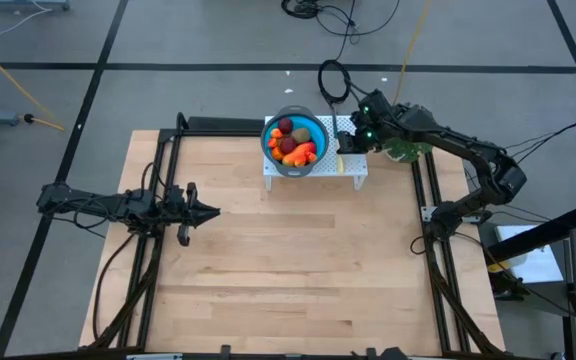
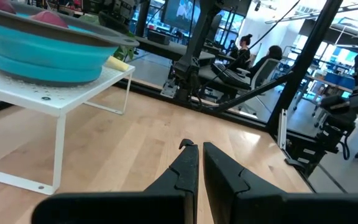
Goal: Pick & Place Fruit
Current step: Put the yellow kitchen knife on the shelf
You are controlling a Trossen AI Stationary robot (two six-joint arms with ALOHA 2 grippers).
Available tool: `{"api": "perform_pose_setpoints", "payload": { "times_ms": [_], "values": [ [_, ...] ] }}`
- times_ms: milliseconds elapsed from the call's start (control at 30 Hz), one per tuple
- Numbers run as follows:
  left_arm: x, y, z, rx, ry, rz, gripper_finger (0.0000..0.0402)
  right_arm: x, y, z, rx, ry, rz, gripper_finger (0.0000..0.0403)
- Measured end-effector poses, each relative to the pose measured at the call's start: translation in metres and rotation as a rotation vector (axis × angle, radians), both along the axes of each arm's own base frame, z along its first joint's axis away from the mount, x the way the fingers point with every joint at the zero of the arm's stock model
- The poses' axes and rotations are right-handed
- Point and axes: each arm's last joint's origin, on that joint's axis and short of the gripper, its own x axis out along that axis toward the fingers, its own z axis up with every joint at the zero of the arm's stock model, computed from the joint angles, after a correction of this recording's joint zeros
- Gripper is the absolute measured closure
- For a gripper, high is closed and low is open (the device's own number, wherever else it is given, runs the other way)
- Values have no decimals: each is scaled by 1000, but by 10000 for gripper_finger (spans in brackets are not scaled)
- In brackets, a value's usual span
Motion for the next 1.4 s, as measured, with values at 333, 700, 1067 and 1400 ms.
{"api": "perform_pose_setpoints", "payload": {
  "times_ms": [333, 700, 1067, 1400],
  "values": [
    [0, 0, 0, 0, 0, -1, 380, -2, 2, -11, 43, 17, -24, 380],
    [0, 0, 0, -5, 0, -1, 380, -2, 0, -17, 31, 8, -62, 374],
    [0, 0, 0, 0, 0, -1, 380, -2, -1, -17, 21, 19, -101, 367],
    [0, 0, 0, 0, 0, -2, 380, -2, -1, -17, 34, 19, -115, 365]
  ]
}}
